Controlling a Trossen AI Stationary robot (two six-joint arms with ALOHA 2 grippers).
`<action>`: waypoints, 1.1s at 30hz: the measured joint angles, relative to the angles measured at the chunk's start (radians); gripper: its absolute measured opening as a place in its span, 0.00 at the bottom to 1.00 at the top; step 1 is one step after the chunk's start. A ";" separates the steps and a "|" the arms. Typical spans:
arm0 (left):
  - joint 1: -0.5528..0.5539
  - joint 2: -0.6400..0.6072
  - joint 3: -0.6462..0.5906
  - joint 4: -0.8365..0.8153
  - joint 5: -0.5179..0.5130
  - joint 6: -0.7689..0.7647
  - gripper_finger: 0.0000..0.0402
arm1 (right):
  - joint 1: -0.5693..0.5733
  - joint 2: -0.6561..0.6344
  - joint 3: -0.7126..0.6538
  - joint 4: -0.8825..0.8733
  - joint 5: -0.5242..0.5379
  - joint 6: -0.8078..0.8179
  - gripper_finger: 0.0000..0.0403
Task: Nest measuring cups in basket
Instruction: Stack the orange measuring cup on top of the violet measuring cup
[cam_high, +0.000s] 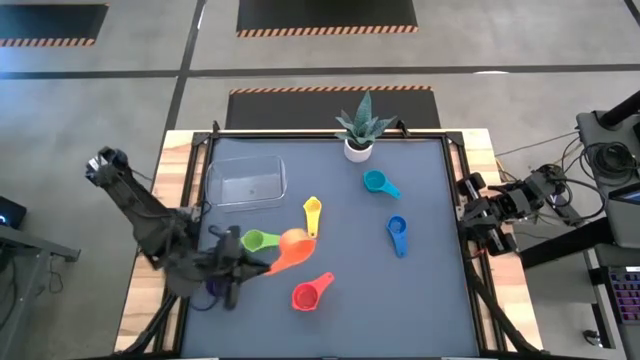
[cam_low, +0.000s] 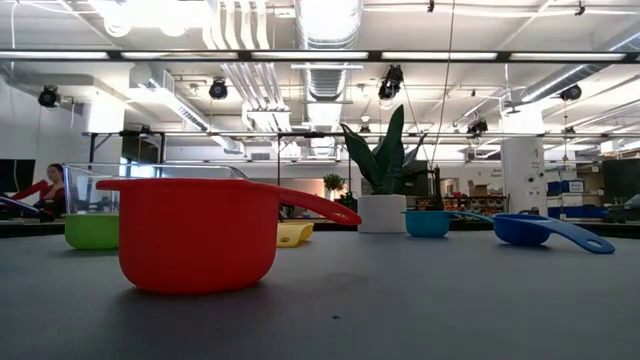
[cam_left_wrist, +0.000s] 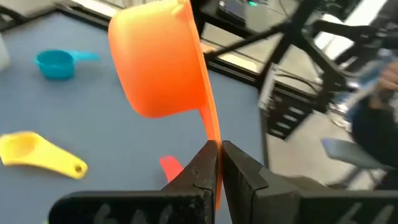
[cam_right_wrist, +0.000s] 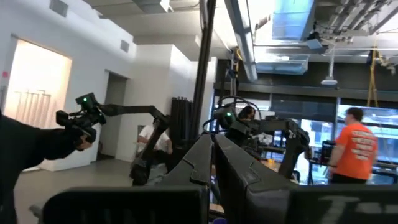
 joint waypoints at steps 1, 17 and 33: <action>-0.028 -0.009 -0.002 -0.023 -0.021 -0.025 0.00 | 0.000 0.000 0.000 -0.001 0.006 -0.005 0.02; -0.417 -0.037 -0.032 -0.370 -0.106 -0.742 0.00 | 0.000 0.000 0.000 -0.001 0.010 -0.011 0.02; -0.537 -0.081 -0.016 -0.578 0.273 -1.190 0.00 | 0.000 0.000 0.000 0.002 0.010 -0.033 0.02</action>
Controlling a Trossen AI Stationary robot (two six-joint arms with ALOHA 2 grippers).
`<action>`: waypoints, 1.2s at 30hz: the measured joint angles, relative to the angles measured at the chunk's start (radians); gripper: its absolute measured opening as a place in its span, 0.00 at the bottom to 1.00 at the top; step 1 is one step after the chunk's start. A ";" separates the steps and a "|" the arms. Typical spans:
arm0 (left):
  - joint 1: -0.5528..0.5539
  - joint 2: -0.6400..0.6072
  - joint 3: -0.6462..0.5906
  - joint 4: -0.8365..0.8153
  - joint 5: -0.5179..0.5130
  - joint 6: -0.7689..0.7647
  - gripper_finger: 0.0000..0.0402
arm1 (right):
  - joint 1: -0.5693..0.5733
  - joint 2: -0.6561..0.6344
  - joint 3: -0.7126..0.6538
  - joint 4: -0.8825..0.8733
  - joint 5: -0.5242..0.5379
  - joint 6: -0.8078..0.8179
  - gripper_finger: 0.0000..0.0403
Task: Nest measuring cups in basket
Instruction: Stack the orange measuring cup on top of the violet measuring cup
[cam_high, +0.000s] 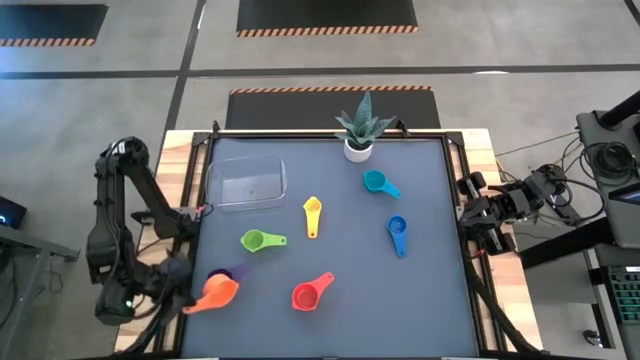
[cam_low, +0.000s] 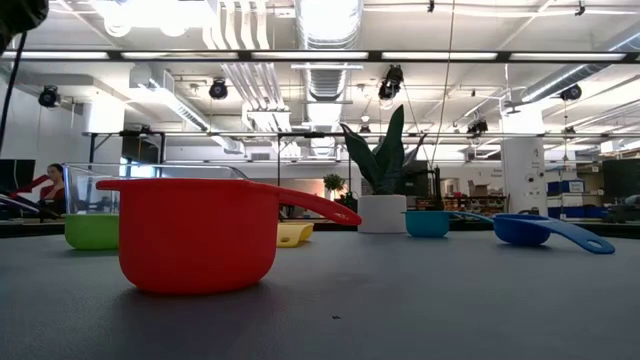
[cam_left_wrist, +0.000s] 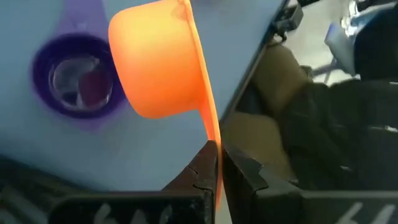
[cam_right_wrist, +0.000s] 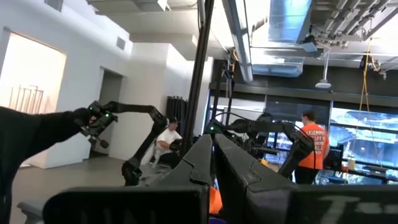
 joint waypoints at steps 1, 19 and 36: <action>0.000 -0.014 0.000 -0.018 -0.002 -0.020 0.00 | 0.000 0.000 0.000 0.001 0.000 -0.001 0.02; -0.013 -0.133 -0.030 -0.121 0.020 0.007 0.00 | 0.000 0.000 0.000 0.013 -0.001 0.001 0.02; -0.011 0.045 -0.047 -0.037 0.046 0.014 0.00 | 0.000 0.000 0.000 0.015 -0.001 -0.002 0.02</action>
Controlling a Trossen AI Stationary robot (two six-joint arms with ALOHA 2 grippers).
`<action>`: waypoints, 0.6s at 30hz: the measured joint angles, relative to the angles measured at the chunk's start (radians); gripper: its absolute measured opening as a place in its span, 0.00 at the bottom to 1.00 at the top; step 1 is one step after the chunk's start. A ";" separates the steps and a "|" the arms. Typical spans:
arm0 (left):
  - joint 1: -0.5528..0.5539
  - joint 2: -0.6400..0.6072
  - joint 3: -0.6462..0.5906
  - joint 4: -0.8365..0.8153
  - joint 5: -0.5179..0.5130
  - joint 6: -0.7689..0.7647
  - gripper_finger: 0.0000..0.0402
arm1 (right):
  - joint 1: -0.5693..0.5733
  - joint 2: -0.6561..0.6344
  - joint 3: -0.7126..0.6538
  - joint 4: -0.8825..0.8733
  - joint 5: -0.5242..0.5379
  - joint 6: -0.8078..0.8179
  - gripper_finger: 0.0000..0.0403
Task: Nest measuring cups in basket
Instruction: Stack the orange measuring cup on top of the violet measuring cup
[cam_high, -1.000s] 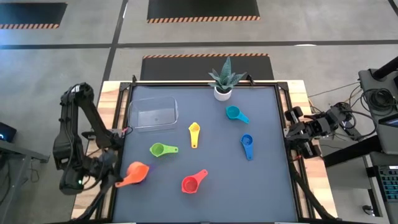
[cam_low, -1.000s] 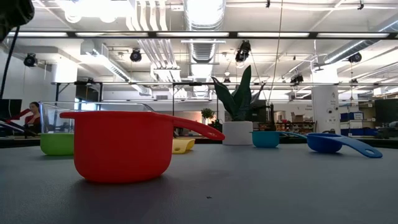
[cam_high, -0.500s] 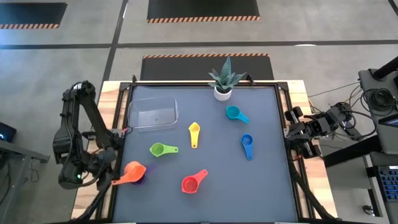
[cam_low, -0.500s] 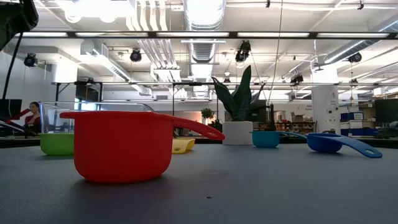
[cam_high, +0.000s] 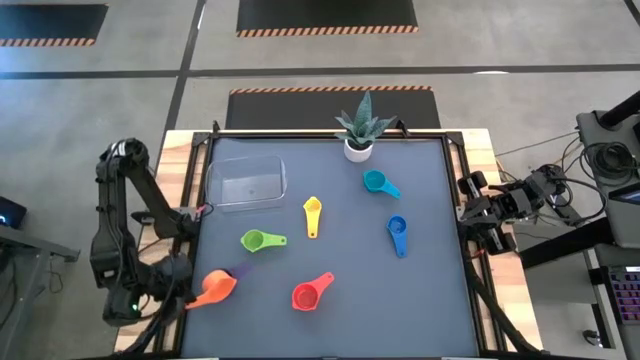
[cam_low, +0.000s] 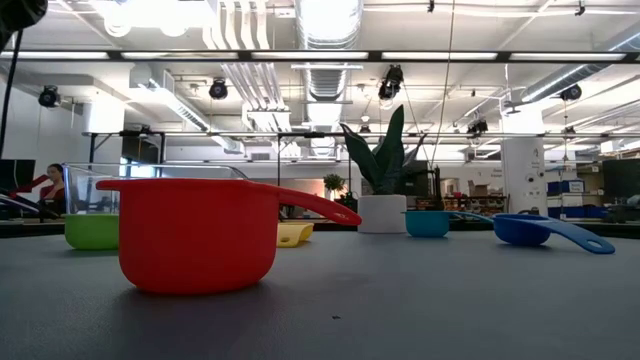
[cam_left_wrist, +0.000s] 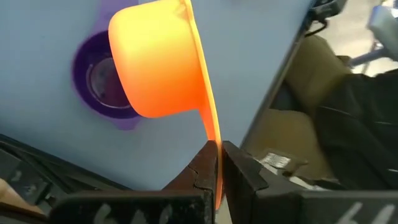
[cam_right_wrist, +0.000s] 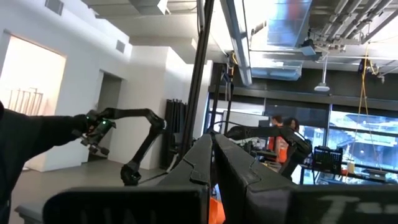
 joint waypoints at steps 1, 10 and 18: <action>0.000 0.008 0.000 -0.005 0.002 -0.006 0.00 | 0.000 0.000 0.000 0.000 0.000 -0.003 0.02; 0.000 0.032 -0.001 -0.006 0.059 -0.061 0.00 | 0.000 0.000 0.000 0.004 0.000 -0.013 0.02; 0.001 0.033 -0.001 -0.017 0.059 -0.086 0.01 | 0.000 0.000 0.000 0.004 0.000 -0.014 0.02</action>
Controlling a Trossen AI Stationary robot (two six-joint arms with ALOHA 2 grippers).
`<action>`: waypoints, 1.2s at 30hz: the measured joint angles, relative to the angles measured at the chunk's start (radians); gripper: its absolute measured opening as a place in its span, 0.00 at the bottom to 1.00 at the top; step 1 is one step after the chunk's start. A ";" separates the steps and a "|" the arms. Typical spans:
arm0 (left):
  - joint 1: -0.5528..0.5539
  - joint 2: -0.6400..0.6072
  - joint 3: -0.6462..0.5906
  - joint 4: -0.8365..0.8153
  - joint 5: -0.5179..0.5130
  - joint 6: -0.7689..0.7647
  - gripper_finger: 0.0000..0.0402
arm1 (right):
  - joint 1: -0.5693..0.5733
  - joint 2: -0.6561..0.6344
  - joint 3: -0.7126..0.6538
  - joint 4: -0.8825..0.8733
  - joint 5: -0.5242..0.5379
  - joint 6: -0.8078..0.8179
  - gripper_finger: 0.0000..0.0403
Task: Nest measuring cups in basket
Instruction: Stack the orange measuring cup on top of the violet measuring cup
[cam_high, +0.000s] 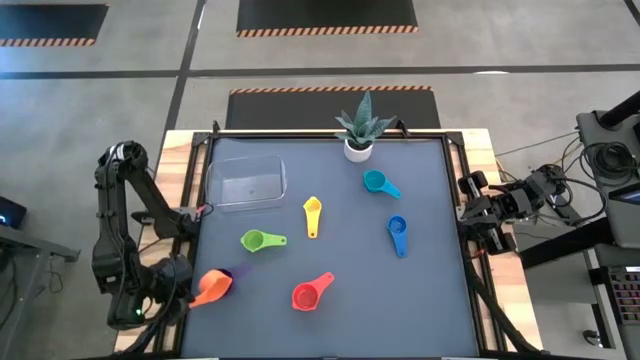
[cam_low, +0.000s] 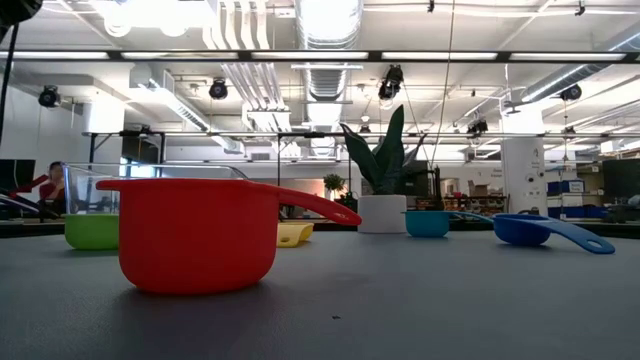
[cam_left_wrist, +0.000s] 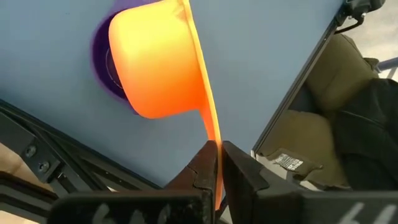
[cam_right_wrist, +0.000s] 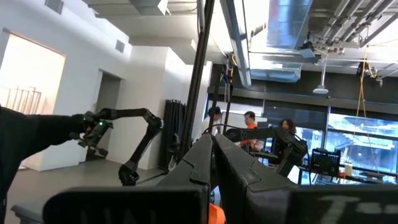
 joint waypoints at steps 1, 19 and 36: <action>0.000 0.000 0.000 0.000 0.000 -0.003 0.02 | 0.000 0.000 0.000 0.000 0.000 0.000 0.02; 0.004 -0.015 0.005 -0.071 -0.093 -0.049 0.15 | 0.000 0.000 0.000 0.000 0.002 0.000 0.02; 0.409 0.121 0.008 0.140 0.218 0.390 0.10 | 0.000 0.040 0.000 0.002 0.095 0.000 0.02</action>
